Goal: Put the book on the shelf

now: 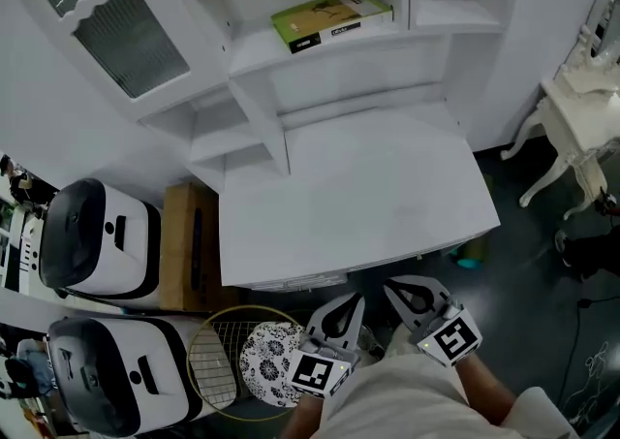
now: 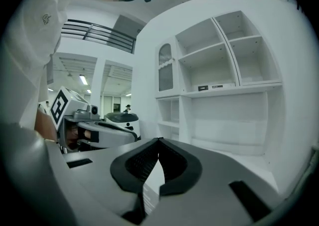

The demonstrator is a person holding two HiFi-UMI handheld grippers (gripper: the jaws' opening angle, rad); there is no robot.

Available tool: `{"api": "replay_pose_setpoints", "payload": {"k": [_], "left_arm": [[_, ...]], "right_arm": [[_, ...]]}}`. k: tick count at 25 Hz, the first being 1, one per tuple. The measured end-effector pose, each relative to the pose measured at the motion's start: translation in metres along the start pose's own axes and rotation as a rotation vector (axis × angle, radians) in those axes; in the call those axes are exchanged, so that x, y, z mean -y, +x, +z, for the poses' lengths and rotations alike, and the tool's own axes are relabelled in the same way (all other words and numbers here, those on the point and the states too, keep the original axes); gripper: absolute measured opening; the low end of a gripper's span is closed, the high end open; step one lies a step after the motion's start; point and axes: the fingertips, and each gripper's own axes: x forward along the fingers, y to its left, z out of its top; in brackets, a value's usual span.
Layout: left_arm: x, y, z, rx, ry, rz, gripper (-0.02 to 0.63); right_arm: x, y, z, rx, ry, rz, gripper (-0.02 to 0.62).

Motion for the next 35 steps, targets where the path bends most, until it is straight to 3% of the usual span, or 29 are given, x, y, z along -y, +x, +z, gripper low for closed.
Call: {"api": "replay_pose_setpoints", "payload": {"k": [9,29,35], "left_arm": [[0.021,-0.020,-0.003,0.039,-0.003,-0.040,0.003],[0.072,0.023,0.016,0.075,0.009,-0.040,0.003],[0.073,0.023,0.011,0.039,0.004,-0.027,0.003]], "right_arm": [[-0.021,-0.031,0.000,-0.018,0.041,-0.045,0.017],[0.004,-0.070,-0.003,0.007,0.109,0.036,0.017],[0.006,-0.074,-0.002,0.012,0.115,0.035,0.017]]}}
